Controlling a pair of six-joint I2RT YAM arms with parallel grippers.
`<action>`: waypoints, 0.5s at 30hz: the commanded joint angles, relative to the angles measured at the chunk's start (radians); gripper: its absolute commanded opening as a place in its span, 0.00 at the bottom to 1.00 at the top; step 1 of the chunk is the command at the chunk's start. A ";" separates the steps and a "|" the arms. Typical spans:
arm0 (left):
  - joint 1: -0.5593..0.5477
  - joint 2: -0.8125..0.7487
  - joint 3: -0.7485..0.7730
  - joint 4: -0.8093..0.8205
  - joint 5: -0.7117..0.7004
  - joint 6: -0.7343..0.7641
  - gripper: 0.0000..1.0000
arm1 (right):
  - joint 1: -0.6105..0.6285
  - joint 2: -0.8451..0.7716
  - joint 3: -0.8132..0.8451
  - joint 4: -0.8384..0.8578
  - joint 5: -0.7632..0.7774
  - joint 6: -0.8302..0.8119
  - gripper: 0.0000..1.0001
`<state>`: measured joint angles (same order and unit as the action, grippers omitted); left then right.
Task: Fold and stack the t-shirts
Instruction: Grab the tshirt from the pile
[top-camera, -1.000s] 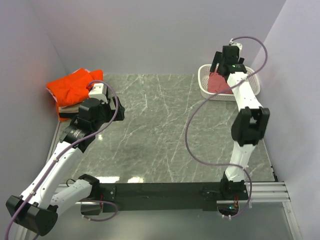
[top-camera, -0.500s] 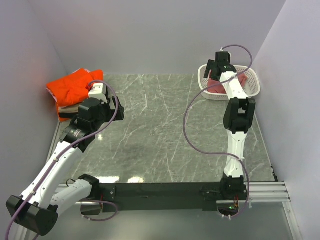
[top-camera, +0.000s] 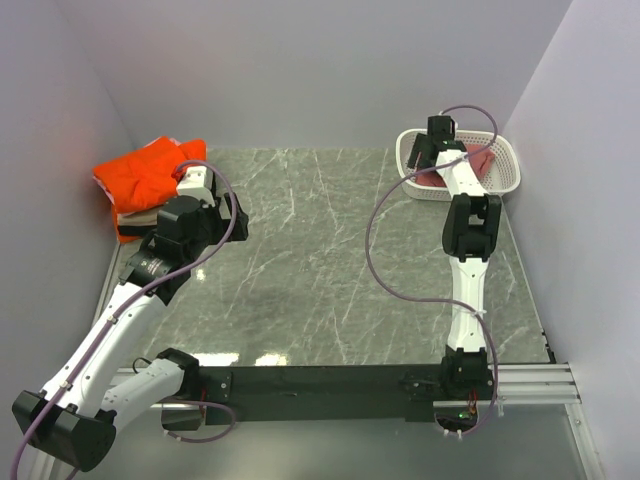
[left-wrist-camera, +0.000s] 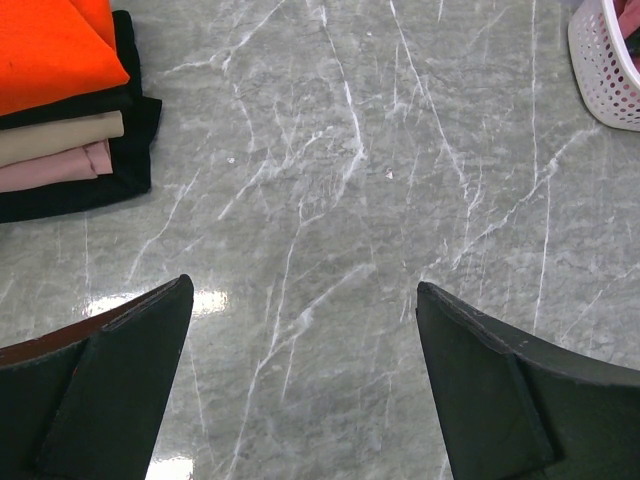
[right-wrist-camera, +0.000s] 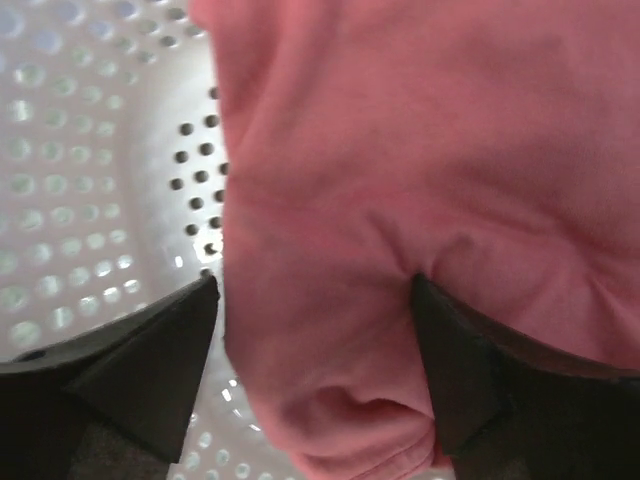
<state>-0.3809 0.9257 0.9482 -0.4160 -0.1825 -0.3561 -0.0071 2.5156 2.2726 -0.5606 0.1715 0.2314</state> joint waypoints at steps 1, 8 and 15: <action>0.004 -0.004 0.008 0.019 -0.015 0.009 0.99 | -0.017 0.005 0.048 -0.002 0.037 0.011 0.76; 0.004 -0.002 0.011 0.014 -0.021 0.011 0.99 | -0.019 -0.101 0.016 0.050 0.075 0.011 0.00; 0.005 -0.014 0.008 0.017 -0.017 0.011 0.99 | -0.004 -0.540 -0.237 0.244 0.085 0.003 0.00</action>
<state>-0.3805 0.9264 0.9482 -0.4160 -0.1894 -0.3553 -0.0219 2.2761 2.0804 -0.5026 0.2249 0.2405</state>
